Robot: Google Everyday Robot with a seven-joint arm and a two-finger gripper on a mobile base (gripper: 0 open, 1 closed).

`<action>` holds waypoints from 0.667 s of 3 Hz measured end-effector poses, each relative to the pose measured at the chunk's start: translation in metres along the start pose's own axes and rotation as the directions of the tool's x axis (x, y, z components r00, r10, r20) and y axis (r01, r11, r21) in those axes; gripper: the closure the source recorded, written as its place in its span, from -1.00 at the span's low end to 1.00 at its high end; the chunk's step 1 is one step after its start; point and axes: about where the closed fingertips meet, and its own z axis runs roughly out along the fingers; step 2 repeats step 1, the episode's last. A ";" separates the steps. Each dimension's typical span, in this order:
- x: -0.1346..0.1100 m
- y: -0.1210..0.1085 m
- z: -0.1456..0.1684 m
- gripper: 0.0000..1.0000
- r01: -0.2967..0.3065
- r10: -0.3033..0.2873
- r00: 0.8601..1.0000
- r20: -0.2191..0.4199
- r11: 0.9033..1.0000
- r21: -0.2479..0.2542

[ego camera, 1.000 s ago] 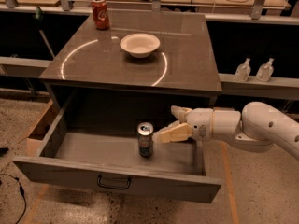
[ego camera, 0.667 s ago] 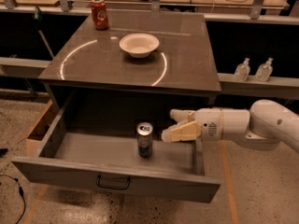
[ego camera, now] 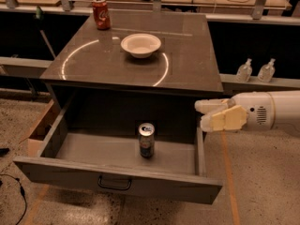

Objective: Place redbull can into top drawer

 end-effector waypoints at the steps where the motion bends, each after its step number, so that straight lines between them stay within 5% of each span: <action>1: -0.009 0.026 -0.038 -1.00 0.119 -0.109 0.992 -0.060 0.974 0.191; 2: -0.009 0.026 -0.038 -1.00 0.119 -0.109 0.992 -0.060 0.974 0.191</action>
Offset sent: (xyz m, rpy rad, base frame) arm 0.0000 0.0000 0.0000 0.0000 0.0000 0.0000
